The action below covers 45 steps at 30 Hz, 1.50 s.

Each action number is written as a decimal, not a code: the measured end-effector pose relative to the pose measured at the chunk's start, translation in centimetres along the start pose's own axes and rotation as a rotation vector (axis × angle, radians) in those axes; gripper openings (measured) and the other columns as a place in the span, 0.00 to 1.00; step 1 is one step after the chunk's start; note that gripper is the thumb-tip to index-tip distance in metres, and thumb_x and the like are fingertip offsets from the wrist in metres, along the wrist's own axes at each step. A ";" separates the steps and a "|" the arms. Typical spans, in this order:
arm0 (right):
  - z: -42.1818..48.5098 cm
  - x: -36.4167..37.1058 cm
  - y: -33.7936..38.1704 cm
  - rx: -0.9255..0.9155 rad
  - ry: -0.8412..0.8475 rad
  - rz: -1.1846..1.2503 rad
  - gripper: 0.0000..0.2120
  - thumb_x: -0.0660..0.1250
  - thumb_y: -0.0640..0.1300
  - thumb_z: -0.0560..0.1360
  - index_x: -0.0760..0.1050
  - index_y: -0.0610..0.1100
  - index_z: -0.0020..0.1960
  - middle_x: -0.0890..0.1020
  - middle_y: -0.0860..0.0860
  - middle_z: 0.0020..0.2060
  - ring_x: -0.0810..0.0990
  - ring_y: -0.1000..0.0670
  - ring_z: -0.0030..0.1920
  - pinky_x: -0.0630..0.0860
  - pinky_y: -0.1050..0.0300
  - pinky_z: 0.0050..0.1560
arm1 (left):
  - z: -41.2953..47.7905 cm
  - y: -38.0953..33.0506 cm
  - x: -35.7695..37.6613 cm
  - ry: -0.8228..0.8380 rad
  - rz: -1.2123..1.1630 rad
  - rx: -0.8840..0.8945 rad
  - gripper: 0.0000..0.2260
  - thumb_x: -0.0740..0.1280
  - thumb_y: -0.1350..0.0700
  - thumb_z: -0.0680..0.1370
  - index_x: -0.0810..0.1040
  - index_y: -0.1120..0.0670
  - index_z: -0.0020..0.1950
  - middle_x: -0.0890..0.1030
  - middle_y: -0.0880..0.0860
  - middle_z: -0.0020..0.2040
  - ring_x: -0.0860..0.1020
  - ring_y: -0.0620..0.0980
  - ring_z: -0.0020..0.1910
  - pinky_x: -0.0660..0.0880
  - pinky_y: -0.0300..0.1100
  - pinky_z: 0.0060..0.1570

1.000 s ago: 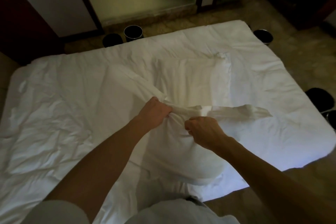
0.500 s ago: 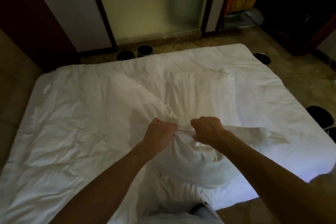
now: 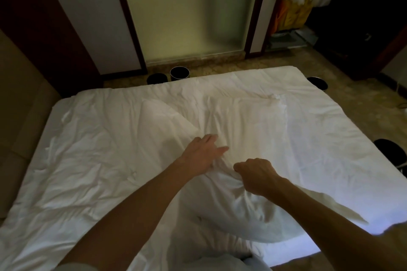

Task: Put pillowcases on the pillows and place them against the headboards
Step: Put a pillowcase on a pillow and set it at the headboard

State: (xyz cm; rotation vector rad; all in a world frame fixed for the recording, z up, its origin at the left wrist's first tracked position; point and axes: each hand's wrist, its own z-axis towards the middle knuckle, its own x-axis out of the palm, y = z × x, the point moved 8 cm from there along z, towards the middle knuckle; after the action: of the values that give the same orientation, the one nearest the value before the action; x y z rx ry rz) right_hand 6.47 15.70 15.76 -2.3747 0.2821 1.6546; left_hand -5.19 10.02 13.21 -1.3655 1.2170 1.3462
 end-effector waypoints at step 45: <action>-0.9 -1.4 -2.0 0.121 -0.115 -0.024 0.17 0.65 0.40 0.77 0.67 0.44 0.64 0.74 0.46 0.53 0.73 0.49 0.38 0.67 0.54 0.38 | -3.7 7.7 -1.2 -0.197 0.129 0.119 0.15 0.76 0.63 0.62 0.76 0.54 0.44 0.75 0.52 0.34 0.76 0.55 0.29 0.68 0.41 0.23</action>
State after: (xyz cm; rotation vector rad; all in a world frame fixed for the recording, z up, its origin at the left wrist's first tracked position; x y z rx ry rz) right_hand 7.40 17.32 17.56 -2.1782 0.3212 1.7051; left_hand -12.03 5.20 15.14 -1.0603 1.2462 1.4365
